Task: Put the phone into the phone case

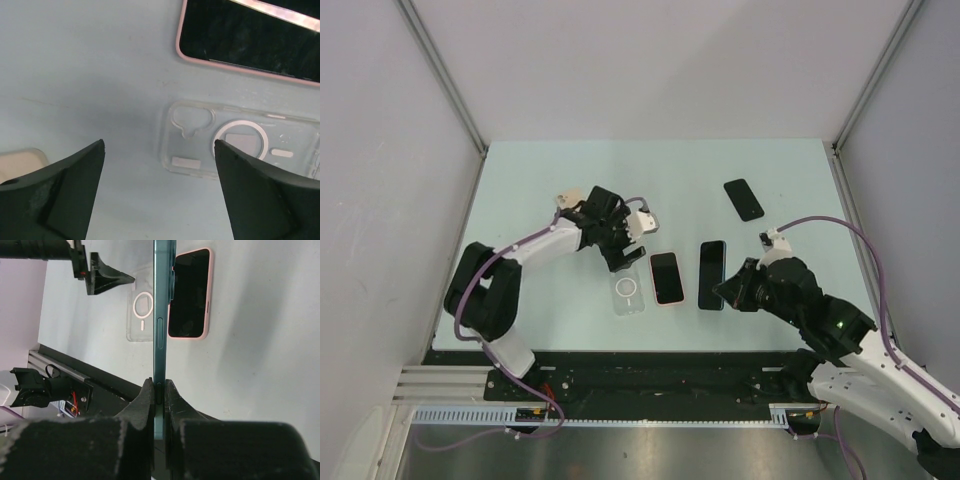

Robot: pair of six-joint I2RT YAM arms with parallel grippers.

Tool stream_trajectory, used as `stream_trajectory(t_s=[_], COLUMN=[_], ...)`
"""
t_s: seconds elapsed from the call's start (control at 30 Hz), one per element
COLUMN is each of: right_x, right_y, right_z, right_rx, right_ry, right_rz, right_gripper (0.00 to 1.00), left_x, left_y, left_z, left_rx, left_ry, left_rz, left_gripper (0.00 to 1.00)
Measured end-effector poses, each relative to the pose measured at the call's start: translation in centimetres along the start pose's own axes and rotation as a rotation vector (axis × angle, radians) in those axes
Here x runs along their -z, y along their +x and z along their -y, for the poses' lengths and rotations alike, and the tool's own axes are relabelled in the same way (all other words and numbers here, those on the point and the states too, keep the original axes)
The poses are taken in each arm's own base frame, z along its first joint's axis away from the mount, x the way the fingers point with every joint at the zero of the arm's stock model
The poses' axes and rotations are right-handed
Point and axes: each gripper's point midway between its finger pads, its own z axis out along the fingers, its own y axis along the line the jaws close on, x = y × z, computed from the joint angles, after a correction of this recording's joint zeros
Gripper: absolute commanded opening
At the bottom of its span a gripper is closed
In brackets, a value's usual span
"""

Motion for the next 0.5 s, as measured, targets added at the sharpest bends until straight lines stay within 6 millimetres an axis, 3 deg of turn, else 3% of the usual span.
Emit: stream_trajectory(t_s=[0.1, 0.23, 0.5], right_x=[-0.1, -0.2, -1.5], right_y=[0.2, 0.5, 1.0], right_z=[0.0, -0.1, -0.4], right_rx=[0.0, 0.004, 0.036], right_ry=[-0.002, -0.002, -0.008], right_rz=[-0.011, -0.023, -0.063], right_gripper=[0.04, 0.02, 0.02], left_x=[1.6, 5.4, 18.5], left_y=[-2.0, -5.2, -8.9], left_z=[-0.5, -2.2, -5.8], left_rx=[0.02, 0.037, 0.296], left_ry=[-0.045, -0.181, -0.612], left_rz=[0.078, 0.209, 0.531], left_gripper=[1.0, 1.0, 1.0])
